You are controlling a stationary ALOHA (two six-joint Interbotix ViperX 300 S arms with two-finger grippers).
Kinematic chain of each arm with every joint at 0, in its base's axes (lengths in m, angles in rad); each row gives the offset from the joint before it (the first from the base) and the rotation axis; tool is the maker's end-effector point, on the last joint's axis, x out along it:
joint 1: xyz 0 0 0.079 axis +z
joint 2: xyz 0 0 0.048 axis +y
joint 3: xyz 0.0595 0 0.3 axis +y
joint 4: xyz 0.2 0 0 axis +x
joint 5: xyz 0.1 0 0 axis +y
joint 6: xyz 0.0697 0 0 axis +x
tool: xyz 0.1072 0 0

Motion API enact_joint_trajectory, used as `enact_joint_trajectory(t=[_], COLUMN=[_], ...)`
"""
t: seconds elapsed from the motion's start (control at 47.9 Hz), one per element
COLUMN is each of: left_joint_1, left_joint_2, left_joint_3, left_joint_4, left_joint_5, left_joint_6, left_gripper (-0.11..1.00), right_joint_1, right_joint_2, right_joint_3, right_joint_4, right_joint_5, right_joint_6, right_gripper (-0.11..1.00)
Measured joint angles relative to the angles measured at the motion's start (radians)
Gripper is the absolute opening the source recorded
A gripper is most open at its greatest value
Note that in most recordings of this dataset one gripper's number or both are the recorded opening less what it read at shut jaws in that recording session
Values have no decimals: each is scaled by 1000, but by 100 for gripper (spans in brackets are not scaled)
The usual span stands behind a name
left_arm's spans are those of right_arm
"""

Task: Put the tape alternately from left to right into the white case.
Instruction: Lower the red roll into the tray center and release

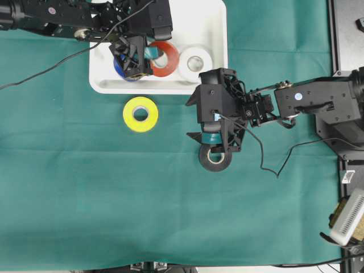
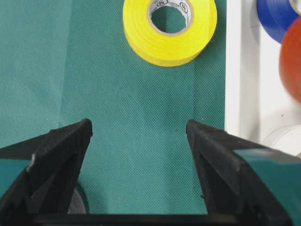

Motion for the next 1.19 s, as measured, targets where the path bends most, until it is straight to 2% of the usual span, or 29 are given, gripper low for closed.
enact_joint_trajectory(t=[0.125, 0.167, 0.96, 1.19], left_joint_1=[0, 0, 0, -18], left_joint_2=[0, 0, -31, -91], left_joint_3=[2, 3, 38, 89], left_joint_4=[0, 0, 0, 0], left_joint_5=[0, 2, 0, 2], left_joint_6=[2, 0, 2, 2], left_gripper=[53, 61, 60, 60], right_joint_1=[0, 0, 0, 0], right_joint_2=[0, 0, 0, 0], right_joint_3=[2, 2, 2, 2], right_joint_4=[0, 0, 0, 0], right_joint_5=[-2, -2, -2, -2], right_joint_6=[0, 0, 0, 0], right_gripper=[83, 83, 83, 83])
